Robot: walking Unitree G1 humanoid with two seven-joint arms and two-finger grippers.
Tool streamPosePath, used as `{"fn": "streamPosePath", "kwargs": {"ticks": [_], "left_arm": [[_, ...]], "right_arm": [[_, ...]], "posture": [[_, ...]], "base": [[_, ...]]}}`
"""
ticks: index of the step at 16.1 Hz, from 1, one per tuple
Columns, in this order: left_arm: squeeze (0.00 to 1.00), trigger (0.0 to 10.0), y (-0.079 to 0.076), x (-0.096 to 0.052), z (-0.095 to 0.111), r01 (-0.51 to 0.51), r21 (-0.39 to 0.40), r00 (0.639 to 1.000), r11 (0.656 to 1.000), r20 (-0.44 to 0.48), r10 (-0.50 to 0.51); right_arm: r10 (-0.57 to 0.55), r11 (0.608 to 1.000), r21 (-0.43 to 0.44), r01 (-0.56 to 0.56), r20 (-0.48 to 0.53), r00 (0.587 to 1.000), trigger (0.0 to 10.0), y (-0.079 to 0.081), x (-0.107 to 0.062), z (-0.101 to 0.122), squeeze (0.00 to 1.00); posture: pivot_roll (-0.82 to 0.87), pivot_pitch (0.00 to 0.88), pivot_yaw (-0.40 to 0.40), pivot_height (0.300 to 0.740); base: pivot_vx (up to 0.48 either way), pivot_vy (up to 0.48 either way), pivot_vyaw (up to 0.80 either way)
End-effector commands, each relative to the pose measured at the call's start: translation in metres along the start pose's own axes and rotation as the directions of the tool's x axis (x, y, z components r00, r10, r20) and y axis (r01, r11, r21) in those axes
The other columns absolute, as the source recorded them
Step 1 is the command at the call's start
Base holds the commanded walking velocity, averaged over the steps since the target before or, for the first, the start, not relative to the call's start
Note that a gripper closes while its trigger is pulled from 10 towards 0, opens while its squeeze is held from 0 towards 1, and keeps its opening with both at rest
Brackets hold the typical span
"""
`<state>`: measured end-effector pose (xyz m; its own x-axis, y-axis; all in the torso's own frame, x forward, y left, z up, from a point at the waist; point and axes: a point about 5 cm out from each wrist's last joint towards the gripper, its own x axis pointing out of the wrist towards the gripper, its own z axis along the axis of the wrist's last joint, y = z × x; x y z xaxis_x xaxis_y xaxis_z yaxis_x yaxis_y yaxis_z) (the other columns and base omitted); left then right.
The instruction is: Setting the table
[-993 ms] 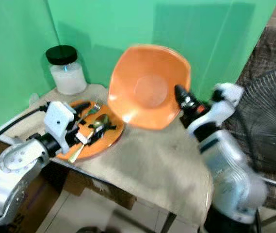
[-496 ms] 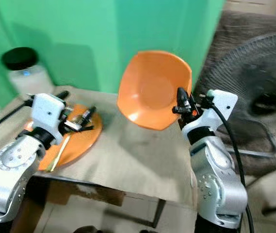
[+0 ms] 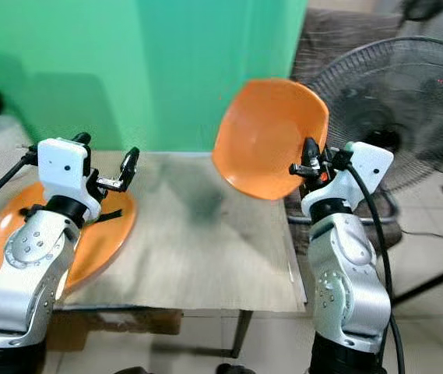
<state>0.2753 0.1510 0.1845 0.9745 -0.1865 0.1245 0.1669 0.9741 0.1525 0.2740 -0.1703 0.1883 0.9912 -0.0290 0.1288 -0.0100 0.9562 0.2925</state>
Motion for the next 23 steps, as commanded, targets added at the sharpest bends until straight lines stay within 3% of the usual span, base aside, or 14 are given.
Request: {"fn": "streamPosePath", "kwargs": {"ticks": [1,3,4,5,6,7,11,14,17,18,20,23], "left_arm": [[0.62,10.0,-0.002,0.000,0.001,-0.012,-0.009,0.999,1.000,0.031,0.013],[0.55,10.0,0.000,0.001,0.003,-0.080,-0.039,0.995,0.996,0.057,0.082],[0.45,10.0,0.003,0.001,0.002,-0.130,-0.036,0.989,0.991,0.072,0.132],[0.15,10.0,0.008,0.000,0.000,-0.215,-0.024,0.975,0.976,0.054,0.216],[0.00,10.0,0.007,-0.002,-0.005,-0.177,-0.022,0.984,0.984,-0.029,0.176],[0.00,10.0,-0.001,-0.003,-0.005,-0.030,-0.144,0.998,0.989,-0.053,0.022],[0.00,10.0,0.003,-0.004,-0.008,-0.048,-0.103,0.998,0.994,-0.048,0.043],[0.00,10.0,0.014,-0.005,-0.006,-0.189,-0.029,0.982,0.981,-0.020,0.189],[0.00,10.0,0.003,-0.009,-0.008,-0.090,-0.127,0.996,0.988,-0.029,0.087],[0.00,10.0,-0.004,-0.011,-0.010,-0.018,-0.196,0.999,0.980,-0.036,0.011],[0.00,10.0,-0.007,-0.010,-0.006,-0.003,-0.109,1.000,0.994,0.004,0.003],[0.00,10.0,-0.005,-0.011,-0.009,-0.003,-0.146,0.999,0.989,-0.038,-0.003]], "right_arm": [[-0.016,1.000,-0.019,0.017,0.048,0.999,10.0,0.004,0.001,0.004,0.00],[-0.014,1.000,0.007,0.014,0.011,1.000,10.0,0.004,0.000,-0.001,0.00],[-0.023,1.000,0.006,0.023,0.004,1.000,10.0,0.002,-0.002,-0.002,0.00],[-0.028,1.000,0.011,0.028,-0.002,1.000,10.0,0.002,-0.003,-0.004,0.00],[-0.029,0.999,0.014,0.029,-0.004,1.000,10.0,0.002,-0.003,-0.005,0.00],[-0.030,0.999,0.013,0.030,-0.002,1.000,10.0,0.002,-0.004,-0.005,0.00],[-0.029,0.999,0.020,0.029,0.003,1.000,10.0,0.003,-0.005,-0.005,0.00],[-0.026,1.000,0.016,0.026,-0.002,1.000,10.0,0.003,-0.006,-0.005,0.00],[-0.020,1.000,0.011,0.020,-0.007,1.000,10.0,0.004,-0.006,-0.005,0.00],[-0.020,1.000,0.010,0.020,-0.007,1.000,10.0,0.004,-0.006,-0.005,0.00],[-0.013,1.000,0.012,0.013,-0.007,1.000,10.0,0.005,-0.006,-0.005,0.00],[-0.008,1.000,0.013,0.008,-0.001,1.000,10.0,0.006,-0.006,-0.004,0.00]], "posture": [[0.13,0.000,-0.044,0.740],[0.12,0.000,-0.033,0.740],[0.12,0.000,-0.032,0.740],[0.12,0.000,-0.030,0.740],[0.12,0.000,-0.025,0.740],[0.12,0.000,-0.021,0.740],[0.12,0.000,-0.018,0.740],[0.11,0.000,-0.022,0.740],[0.11,0.000,-0.025,0.740],[0.11,0.000,-0.026,0.740],[0.11,0.000,-0.026,0.740],[0.11,0.000,-0.021,0.740]], "base": [[0.000,0.000,-0.80],[0.000,0.000,-0.80],[0.000,0.000,-0.80],[0.000,0.000,-0.80],[0.000,0.000,-0.80],[0.000,0.000,-0.80],[0.000,0.000,-0.80],[0.000,0.000,-0.80],[0.000,0.000,-0.80],[0.000,0.000,-0.80],[0.000,0.000,-0.80],[0.000,0.000,-0.80]]}}
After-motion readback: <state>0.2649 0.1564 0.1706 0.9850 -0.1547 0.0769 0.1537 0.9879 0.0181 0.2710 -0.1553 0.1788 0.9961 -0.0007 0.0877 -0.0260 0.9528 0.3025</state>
